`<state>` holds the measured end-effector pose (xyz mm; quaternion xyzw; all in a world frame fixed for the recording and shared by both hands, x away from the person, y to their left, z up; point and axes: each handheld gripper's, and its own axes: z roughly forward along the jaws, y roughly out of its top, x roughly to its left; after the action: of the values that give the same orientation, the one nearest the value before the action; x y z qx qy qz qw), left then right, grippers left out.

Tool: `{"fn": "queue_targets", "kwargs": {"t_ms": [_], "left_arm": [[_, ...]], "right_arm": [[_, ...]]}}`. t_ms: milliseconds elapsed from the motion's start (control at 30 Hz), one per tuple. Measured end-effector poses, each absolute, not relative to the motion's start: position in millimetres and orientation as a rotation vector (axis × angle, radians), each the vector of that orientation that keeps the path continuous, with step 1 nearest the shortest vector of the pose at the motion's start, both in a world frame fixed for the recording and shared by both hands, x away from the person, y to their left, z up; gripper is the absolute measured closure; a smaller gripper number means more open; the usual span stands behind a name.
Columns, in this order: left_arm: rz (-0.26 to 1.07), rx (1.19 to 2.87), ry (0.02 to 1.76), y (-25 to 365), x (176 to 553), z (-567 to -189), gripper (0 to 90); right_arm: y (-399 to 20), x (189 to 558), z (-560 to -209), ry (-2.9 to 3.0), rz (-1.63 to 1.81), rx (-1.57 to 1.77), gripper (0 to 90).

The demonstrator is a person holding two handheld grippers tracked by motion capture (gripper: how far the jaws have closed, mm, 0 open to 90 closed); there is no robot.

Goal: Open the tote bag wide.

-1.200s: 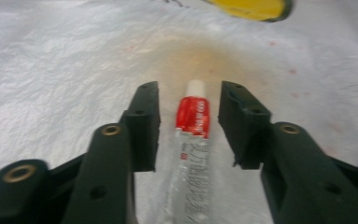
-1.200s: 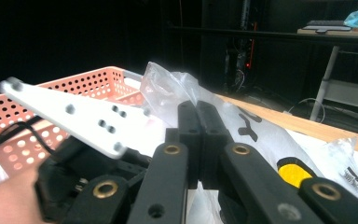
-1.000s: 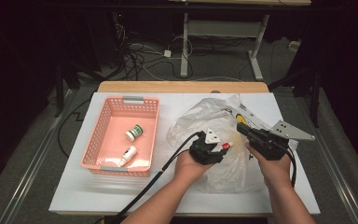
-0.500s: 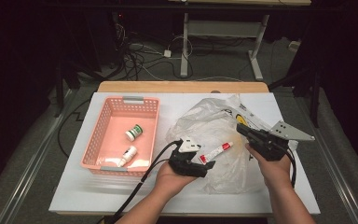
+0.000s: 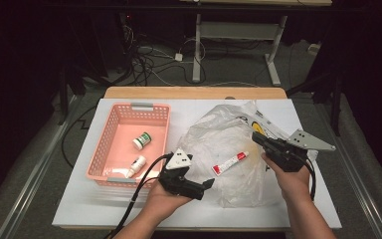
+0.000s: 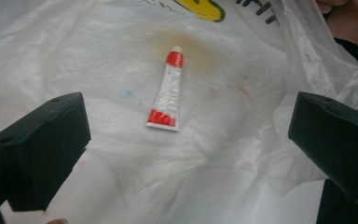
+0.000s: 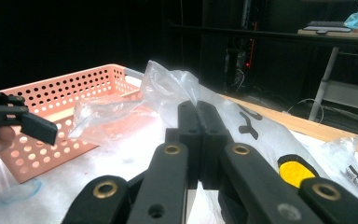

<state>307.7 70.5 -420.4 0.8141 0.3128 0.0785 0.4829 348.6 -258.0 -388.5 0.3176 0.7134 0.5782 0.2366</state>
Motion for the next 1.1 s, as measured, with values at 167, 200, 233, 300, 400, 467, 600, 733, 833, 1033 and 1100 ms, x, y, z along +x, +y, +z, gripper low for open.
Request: {"fn": "queue_targets", "kwargs": {"t_ms": [167,200,233,300,400,467,600,733,833,1033,1100], "left_arm": [[0.217,1.974,0.790,87.1,305.5,-418.5,0.0],[0.228,1.969,0.796,90.4,305.3,-418.3,0.0],[0.235,1.966,0.802,93.7,305.3,-418.1,0.0],[0.236,1.959,0.817,100.2,306.3,-417.5,0.0],[0.262,1.957,0.836,108.7,307.6,-416.6,0.0],[0.261,1.947,0.855,114.5,308.9,-417.0,0.0],[0.303,1.964,0.878,124.5,310.7,-416.1,0.0],[0.329,1.952,0.903,136.3,312.2,-412.6,0.0],[0.347,1.944,0.924,145.1,313.8,-411.6,0.0],[0.370,1.934,0.964,159.4,316.3,-411.2,0.0],[0.378,1.937,0.976,164.2,317.7,-411.6,0.0]], "right_arm": [[-257.1,348.0,-388.5,1.959,1.582,0.867,90.0],[-257.1,347.9,-388.5,1.959,1.582,0.866,90.0],[-257.2,347.8,-388.5,1.959,1.582,0.866,90.0],[-257.3,347.7,-388.7,1.960,1.583,0.870,90.0],[-257.9,347.8,-388.9,1.959,1.583,0.868,90.0],[-258.2,348.0,-389.0,1.958,1.585,0.866,90.0],[-258.3,347.1,-389.2,1.962,1.585,0.864,90.0],[-258.1,346.4,-390.3,1.970,1.582,0.869,90.0],[-257.6,346.5,-390.7,1.974,1.582,0.863,90.0],[-258.6,346.0,-389.5,1.970,1.576,0.857,90.0],[-258.5,345.9,-389.4,1.968,1.579,0.859,90.0]]}}
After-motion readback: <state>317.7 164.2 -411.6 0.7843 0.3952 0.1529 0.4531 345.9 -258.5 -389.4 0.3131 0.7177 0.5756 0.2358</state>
